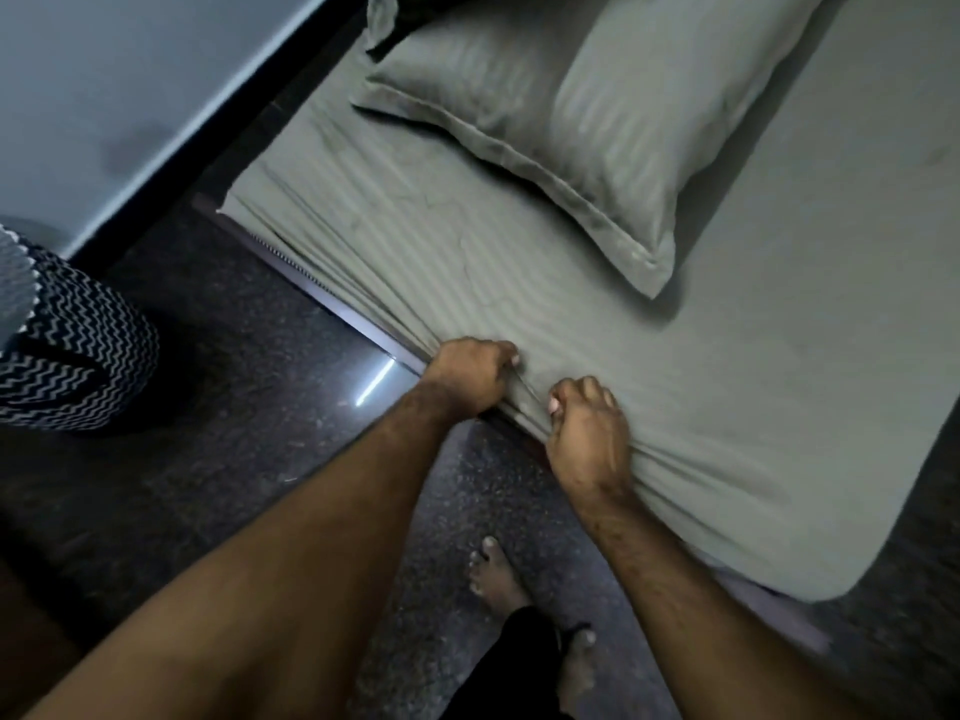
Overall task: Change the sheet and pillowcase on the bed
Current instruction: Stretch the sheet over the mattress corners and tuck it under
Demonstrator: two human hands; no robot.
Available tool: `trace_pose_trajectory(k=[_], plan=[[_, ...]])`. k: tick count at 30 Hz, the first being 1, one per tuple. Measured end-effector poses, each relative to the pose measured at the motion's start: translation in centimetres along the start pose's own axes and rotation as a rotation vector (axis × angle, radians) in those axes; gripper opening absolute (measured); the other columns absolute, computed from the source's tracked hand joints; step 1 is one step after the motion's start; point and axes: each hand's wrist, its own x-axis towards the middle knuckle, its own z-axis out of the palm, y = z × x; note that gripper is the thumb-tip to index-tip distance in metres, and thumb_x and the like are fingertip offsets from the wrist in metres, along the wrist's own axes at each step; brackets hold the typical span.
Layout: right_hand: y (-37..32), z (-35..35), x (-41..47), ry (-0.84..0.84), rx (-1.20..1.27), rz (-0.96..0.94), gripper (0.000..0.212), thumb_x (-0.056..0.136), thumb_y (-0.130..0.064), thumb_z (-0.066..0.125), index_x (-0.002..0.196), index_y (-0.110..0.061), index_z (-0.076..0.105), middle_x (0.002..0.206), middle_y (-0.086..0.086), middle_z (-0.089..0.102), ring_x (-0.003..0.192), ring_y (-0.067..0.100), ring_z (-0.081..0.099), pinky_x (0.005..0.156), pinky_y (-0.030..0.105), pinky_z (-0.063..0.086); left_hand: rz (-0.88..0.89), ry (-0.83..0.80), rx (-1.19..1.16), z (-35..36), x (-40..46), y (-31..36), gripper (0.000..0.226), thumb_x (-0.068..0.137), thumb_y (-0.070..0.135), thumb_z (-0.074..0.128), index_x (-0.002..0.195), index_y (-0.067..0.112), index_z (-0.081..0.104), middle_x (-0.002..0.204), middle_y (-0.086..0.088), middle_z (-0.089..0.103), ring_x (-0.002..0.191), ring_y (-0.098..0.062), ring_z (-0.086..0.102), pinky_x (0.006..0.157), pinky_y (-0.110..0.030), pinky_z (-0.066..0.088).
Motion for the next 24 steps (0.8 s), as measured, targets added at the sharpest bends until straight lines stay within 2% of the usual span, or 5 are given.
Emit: trace_pose_trajectory(k=[5, 13, 17, 20, 24], plan=[[-4.2, 0.8, -0.5, -0.171, -0.043, -0.198, 0.049, 0.095, -0.038, 0.055, 0.141, -0.02, 0.049, 0.132, 0.004, 0.05, 0.116, 0.028, 0.051, 0.091, 0.043, 0.048, -0.031, 0.017, -0.213, -1.1, -2.3, -5.0, 0.016, 0.091, 0.002, 0.053, 0.099, 0.014, 0.058, 0.104, -0.01, 0.062, 0.1, -0.033, 0.059, 0.082, -0.035, 0.045], [-13.6, 4.6, 6.7, -0.13, 0.024, -0.246, 0.075, 0.092, -0.062, 0.035, 0.15, -0.015, 0.041, 0.137, 0.01, 0.049, 0.12, 0.032, 0.05, 0.097, 0.044, 0.049, 0.031, 0.311, 0.417, -7.1, -0.1, -17.7, 0.035, 0.094, 0.022, 0.054, 0.128, 0.023, 0.053, 0.131, -0.006, 0.052, 0.117, -0.031, 0.051, 0.09, -0.045, 0.041], [-21.4, 8.0, 12.6, -0.034, -0.011, -0.158, 0.063, 0.093, -0.047, 0.058, 0.146, -0.017, 0.044, 0.134, 0.011, 0.048, 0.119, 0.032, 0.048, 0.094, 0.043, 0.046, 0.098, 0.19, 0.37, -11.5, 2.7, -26.1, 0.058, 0.079, 0.044, 0.073, 0.131, 0.027, 0.056, 0.138, -0.005, 0.052, 0.129, -0.029, 0.046, 0.106, -0.044, 0.034], [-25.5, 9.3, 16.2, 0.038, -0.072, -0.09, 0.032, 0.095, -0.034, 0.058, 0.125, -0.022, 0.059, 0.125, 0.006, 0.052, 0.113, 0.029, 0.05, 0.089, 0.042, 0.043, 0.29, 0.148, 0.409, -13.7, 4.8, -29.6, 0.04, 0.086, 0.037, 0.067, 0.121, 0.021, 0.062, 0.126, -0.009, 0.057, 0.118, -0.032, 0.054, 0.108, -0.044, 0.033], [-27.5, 11.5, 17.9, 0.182, -0.006, 0.069, 0.012, 0.095, -0.021, 0.056, 0.103, -0.015, 0.062, 0.106, 0.01, 0.06, 0.095, 0.033, 0.054, 0.078, 0.042, 0.04, 0.314, 0.233, 0.314, -14.2, 6.6, -31.7, 0.021, 0.097, 0.03, 0.054, 0.107, 0.014, 0.063, 0.107, -0.012, 0.06, 0.104, -0.035, 0.057, 0.095, -0.045, 0.037]])
